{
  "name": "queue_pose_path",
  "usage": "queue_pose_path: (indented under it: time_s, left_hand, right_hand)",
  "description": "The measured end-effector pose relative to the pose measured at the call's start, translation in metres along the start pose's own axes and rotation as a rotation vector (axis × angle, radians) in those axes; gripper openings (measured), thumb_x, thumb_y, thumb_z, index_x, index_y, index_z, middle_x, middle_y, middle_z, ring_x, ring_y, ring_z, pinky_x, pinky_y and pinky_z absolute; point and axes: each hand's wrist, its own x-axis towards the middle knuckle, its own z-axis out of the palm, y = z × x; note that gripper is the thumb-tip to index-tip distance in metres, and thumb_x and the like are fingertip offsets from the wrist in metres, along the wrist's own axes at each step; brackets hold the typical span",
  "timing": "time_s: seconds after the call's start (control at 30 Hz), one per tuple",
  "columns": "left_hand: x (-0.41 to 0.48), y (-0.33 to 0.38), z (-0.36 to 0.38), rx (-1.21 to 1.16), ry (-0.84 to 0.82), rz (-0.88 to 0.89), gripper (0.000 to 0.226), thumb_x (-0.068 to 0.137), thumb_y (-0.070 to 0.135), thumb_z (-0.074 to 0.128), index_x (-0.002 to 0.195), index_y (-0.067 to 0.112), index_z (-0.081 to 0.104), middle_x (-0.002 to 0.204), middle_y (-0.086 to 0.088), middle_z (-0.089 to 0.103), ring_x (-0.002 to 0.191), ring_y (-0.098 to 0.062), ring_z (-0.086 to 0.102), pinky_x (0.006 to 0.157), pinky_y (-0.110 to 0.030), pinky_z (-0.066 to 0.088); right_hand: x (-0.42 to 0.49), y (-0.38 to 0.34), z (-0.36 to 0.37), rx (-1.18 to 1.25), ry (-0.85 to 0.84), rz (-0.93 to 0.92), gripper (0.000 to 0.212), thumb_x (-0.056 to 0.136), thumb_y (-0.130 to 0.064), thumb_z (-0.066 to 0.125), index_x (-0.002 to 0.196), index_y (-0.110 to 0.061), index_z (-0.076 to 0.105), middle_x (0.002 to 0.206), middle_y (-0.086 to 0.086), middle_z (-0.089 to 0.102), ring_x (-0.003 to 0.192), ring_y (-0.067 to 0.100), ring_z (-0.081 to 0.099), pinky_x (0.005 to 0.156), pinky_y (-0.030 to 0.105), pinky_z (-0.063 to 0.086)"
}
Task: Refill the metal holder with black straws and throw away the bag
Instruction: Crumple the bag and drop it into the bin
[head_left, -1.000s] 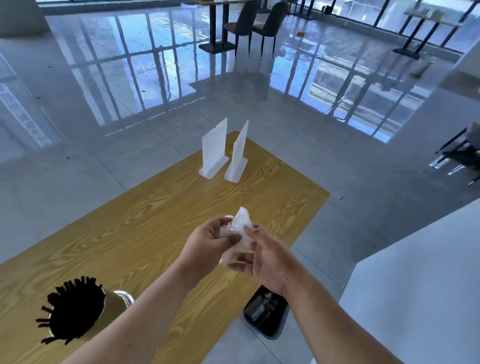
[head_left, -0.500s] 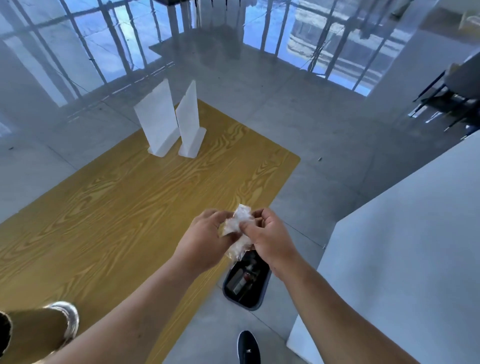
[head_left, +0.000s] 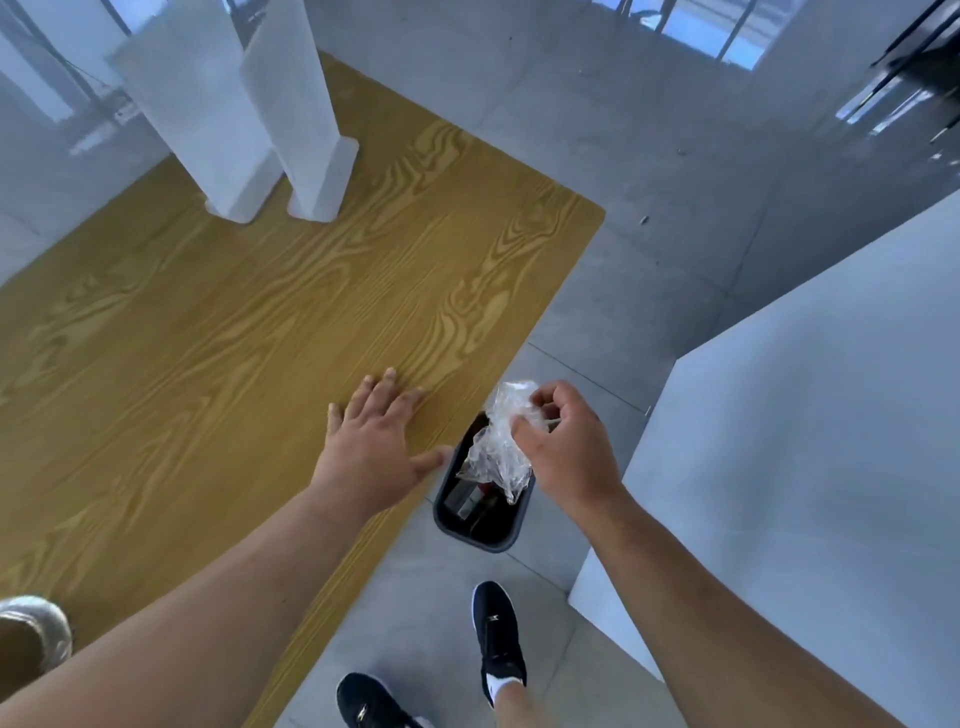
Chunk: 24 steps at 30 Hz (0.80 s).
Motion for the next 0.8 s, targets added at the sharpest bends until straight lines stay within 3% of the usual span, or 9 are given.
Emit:
queue_pose_path:
  time_s: [0.17,0.3,0.43,0.53,0.7,0.8]
  left_hand:
    - [0.023,-0.003,0.024,0.083,0.119,0.015,0.099,0.077,0.102,0.011,0.161,0.053,-0.009,0.173,0.008,-0.026,0.154,-0.018,-0.037,0.117,-0.073,-0.021]
    - [0.044,0.003,0.031,0.152,0.256,0.032,0.103,0.077,0.102,0.014,0.164,0.049,0.002,0.177,0.001,-0.009,0.16,-0.027,-0.021,0.122,-0.071,-0.011]
    - [0.055,0.005,0.034,0.186,0.302,0.085,0.105,0.079,0.1,0.019,0.166,0.042,0.01,0.177,-0.004,0.0,0.162,-0.032,-0.007,0.125,-0.069,-0.002]
    - [0.055,0.006,0.033,0.179,0.305,0.084,0.106,0.078,0.099,0.02,0.166,0.041,0.012,0.178,-0.005,0.0,0.162,-0.033,-0.005,0.126,-0.069,0.0]
    - [0.053,0.008,0.03,0.168,0.292,0.086,0.106,0.078,0.096,0.031,0.166,0.04,0.014,0.178,-0.006,0.001,0.162,-0.034,-0.005,0.126,-0.068,-0.002]
    - [0.052,0.008,0.029,0.166,0.288,0.086,0.106,0.077,0.096,0.031,0.166,0.041,0.015,0.177,-0.006,0.001,0.162,-0.034,-0.005,0.126,-0.068,-0.001]
  right_hand:
    - [0.015,0.034,0.01,-0.029,-0.013,0.035,0.03,0.09,-0.018,0.077,0.086,-0.036,0.054,0.085,-0.013,0.062,0.072,-0.013,0.059,0.057,0.007,0.045]
    - [0.03,0.067,0.02,-0.069,-0.018,0.065,0.023,0.091,-0.02,0.078,0.091,-0.029,0.058,0.084,-0.012,0.064,0.069,0.002,0.061,0.057,0.011,0.046]
    - [0.045,0.106,0.04,-0.128,-0.045,0.108,0.02,0.091,-0.022,0.076,0.099,-0.027,0.058,0.098,-0.004,0.066,0.087,0.017,0.062,0.073,0.029,0.046]
    - [0.054,0.137,0.061,-0.154,-0.088,0.167,0.02,0.091,-0.023,0.074,0.1,-0.026,0.057,0.105,-0.003,0.065,0.095,0.017,0.061,0.08,0.03,0.043]
    - [0.064,0.18,0.099,-0.196,-0.139,0.229,0.023,0.084,-0.018,0.073,0.096,-0.027,0.055,0.095,-0.011,0.059,0.084,0.004,0.056,0.068,0.019,0.039]
    - [0.072,0.198,0.12,-0.261,-0.178,0.253,0.023,0.082,-0.017,0.072,0.096,-0.024,0.055,0.099,-0.004,0.062,0.082,0.016,0.058,0.063,0.025,0.039]
